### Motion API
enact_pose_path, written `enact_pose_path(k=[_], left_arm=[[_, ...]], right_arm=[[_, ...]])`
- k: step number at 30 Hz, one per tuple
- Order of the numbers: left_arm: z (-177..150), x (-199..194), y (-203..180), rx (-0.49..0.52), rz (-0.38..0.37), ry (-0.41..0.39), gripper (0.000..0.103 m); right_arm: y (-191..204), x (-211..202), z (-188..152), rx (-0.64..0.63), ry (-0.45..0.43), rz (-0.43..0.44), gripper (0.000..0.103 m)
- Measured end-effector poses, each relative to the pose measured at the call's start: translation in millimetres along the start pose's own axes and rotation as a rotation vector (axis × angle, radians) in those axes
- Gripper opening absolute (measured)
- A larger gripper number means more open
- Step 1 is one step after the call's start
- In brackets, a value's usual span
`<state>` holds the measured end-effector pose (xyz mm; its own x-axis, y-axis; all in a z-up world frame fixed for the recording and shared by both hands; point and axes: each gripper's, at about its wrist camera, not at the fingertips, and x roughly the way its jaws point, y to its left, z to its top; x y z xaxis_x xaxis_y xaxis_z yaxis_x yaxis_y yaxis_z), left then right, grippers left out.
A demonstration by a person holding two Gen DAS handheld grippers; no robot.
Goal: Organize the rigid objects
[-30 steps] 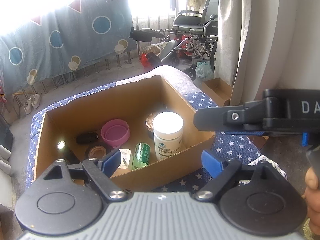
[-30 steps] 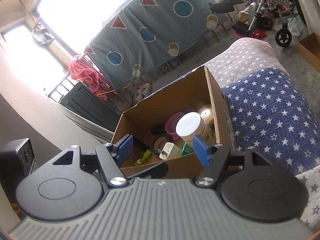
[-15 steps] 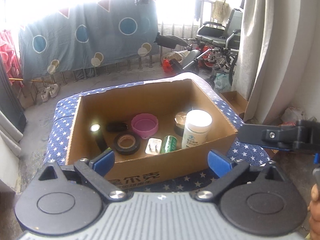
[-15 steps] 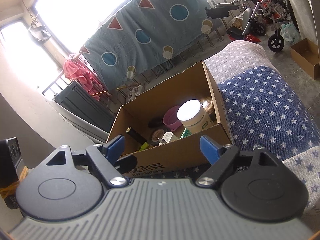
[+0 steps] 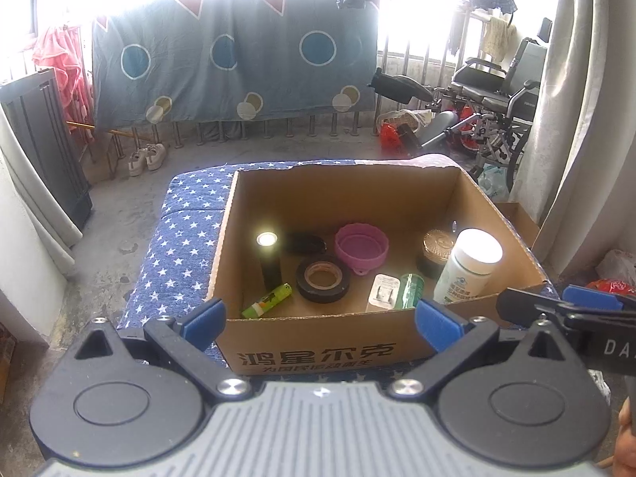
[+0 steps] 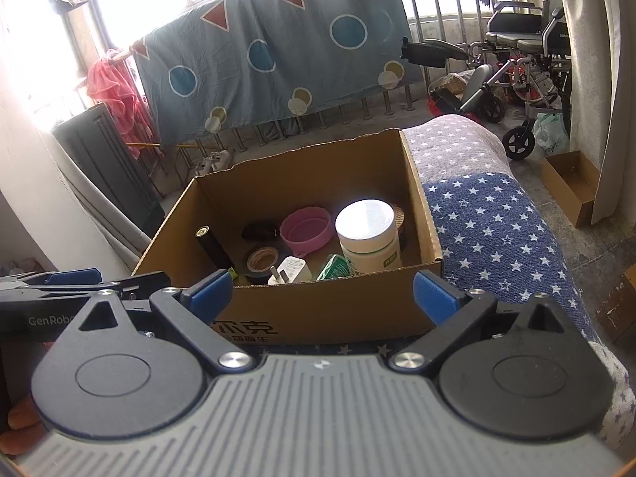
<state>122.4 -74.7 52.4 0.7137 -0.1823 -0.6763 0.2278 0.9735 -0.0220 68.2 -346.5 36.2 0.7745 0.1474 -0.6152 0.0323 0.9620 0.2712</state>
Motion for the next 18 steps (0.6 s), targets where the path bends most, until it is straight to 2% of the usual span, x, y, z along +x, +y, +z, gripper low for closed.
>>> enact_pose_path(k=[5,18], left_arm=[[-1.7,5.9,1.7,0.008,0.029,0.002,0.102],[-5.0,14.5,5.3,0.024,0.036,0.024,0.102]], right_arm=[[8.1,12.5,2.0,-0.019,0.015,-0.006,0.098],[11.3,28.0,-0.1,-0.058,0.034,-0.038,0.098]])
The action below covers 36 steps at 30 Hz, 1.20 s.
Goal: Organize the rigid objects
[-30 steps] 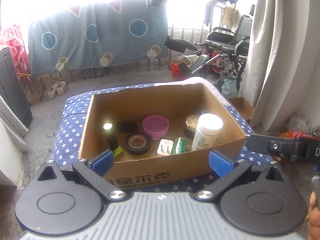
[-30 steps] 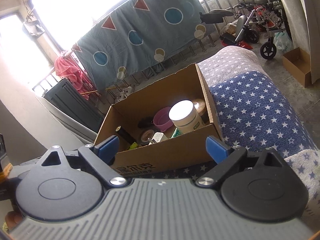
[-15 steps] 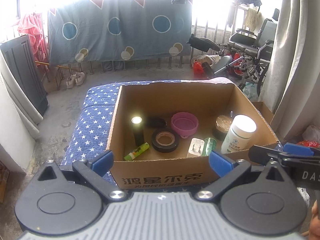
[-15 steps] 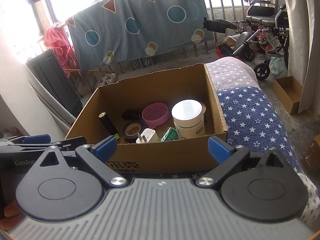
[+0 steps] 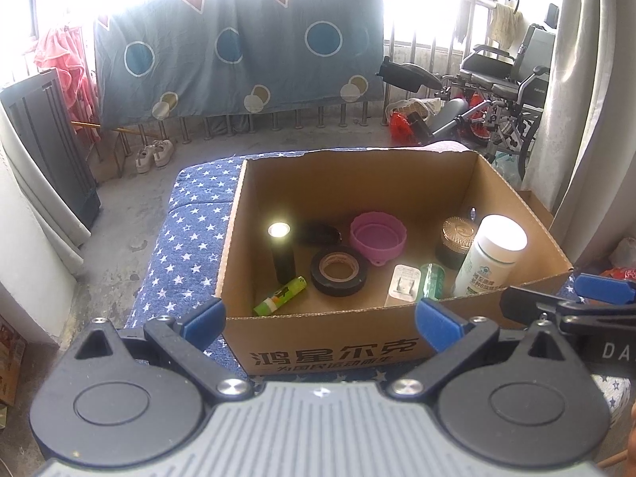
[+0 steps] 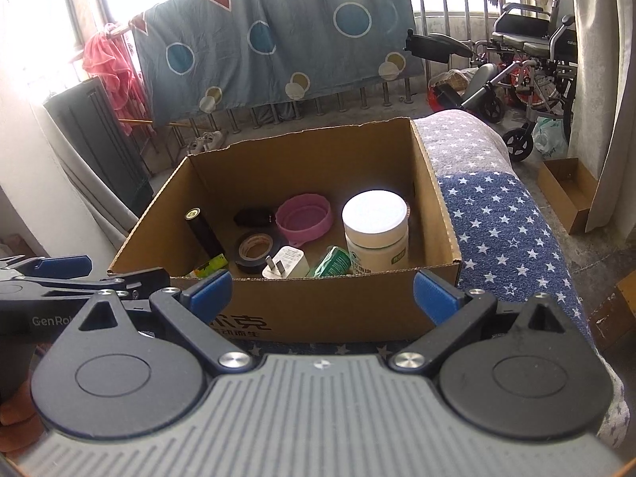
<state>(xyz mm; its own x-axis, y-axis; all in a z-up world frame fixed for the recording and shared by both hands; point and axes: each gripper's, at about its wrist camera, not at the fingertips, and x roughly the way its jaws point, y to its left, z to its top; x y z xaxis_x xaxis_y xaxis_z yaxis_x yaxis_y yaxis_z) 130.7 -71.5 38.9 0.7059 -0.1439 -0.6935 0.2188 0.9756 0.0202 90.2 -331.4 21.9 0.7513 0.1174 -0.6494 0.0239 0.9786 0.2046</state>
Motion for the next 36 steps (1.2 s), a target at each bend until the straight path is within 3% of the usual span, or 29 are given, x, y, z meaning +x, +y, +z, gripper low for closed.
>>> enact_pose_path(k=[36], left_arm=[[2.7,-0.8,-0.3,-0.013,0.009,-0.007,0.101]], right_arm=[[-1.7,4.7,-2.1,0.002,0.004,0.005,0.098]])
